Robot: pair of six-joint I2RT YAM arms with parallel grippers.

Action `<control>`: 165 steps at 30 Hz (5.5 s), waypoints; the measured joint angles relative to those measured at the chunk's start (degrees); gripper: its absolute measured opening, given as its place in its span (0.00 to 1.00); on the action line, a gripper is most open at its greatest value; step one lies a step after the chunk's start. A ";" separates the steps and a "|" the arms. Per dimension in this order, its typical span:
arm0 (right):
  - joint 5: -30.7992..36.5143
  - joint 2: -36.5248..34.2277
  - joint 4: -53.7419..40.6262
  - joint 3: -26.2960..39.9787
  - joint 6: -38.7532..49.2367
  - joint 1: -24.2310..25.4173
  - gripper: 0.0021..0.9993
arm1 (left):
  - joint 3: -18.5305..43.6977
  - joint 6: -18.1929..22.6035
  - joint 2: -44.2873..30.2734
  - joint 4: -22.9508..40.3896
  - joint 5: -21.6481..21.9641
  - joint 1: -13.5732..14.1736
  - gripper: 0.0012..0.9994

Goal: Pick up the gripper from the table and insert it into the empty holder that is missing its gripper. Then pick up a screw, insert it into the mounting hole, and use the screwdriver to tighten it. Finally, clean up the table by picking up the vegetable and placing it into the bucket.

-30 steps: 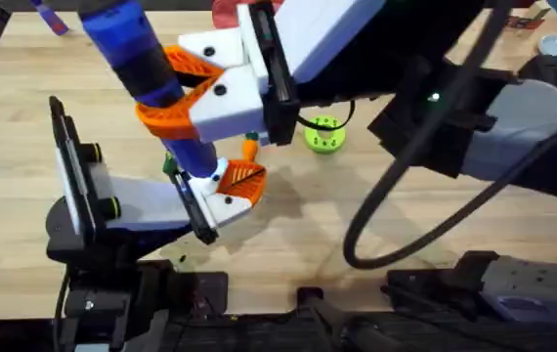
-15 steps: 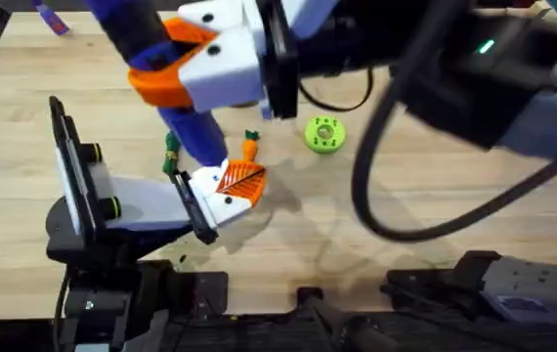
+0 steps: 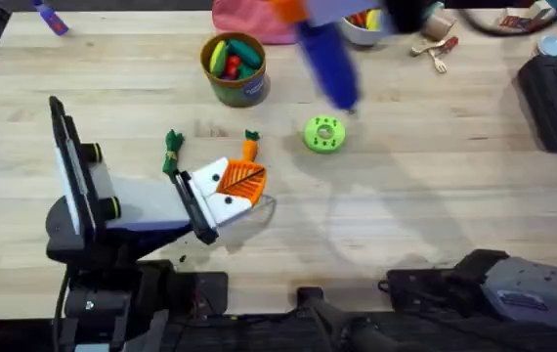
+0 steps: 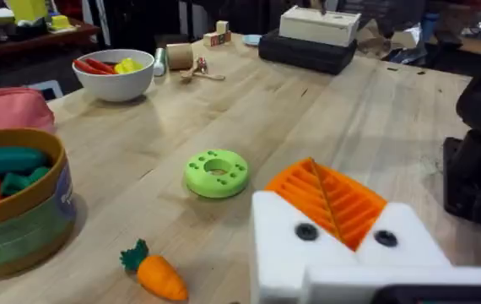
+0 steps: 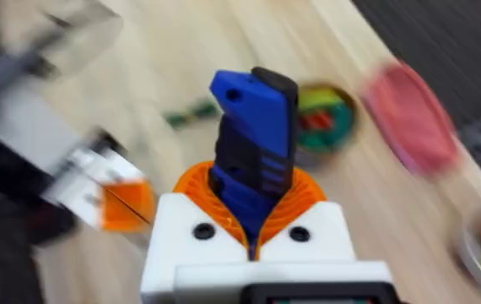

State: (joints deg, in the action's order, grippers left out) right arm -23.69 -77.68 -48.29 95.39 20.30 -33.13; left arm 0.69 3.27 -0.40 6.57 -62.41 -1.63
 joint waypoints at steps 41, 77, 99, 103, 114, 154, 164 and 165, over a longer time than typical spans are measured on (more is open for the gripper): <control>35.95 -19.08 8.82 -30.00 39.73 21.56 0.02 | 0.00 0.00 0.00 0.00 0.00 0.00 0.01; 36.91 -4.06 4.12 -20.84 -16.86 21.03 0.99 | 0.00 0.07 -0.02 -0.21 0.53 0.00 0.99; 30.42 28.21 -16.87 -20.83 -46.04 21.01 0.97 | 17.13 -4.45 -6.96 12.83 18.71 -3.04 0.99; 28.33 29.94 -16.96 -24.98 -46.23 20.92 0.98 | 26.75 -1.77 -17.85 20.83 22.21 -3.04 0.99; 27.02 27.65 -11.94 -32.30 -42.99 20.92 0.99 | 49.60 5.60 -48.55 40.50 31.11 -3.04 0.99; 27.05 25.93 -11.82 -32.30 -42.33 20.92 0.99 | 64.30 -27.54 -99.65 47.68 63.00 28.40 0.93; 27.05 25.92 -11.88 -32.30 -42.34 20.92 0.99 | 64.30 -27.66 -99.71 46.63 62.44 27.26 0.02; 27.05 25.92 -11.89 -32.30 -42.34 20.92 0.99 | 64.30 -27.68 -99.73 46.43 62.40 27.26 0.02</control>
State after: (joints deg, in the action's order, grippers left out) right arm 3.36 -51.77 -60.18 63.09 -22.04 -12.21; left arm 64.99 -24.41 -100.14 53.00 -0.01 25.63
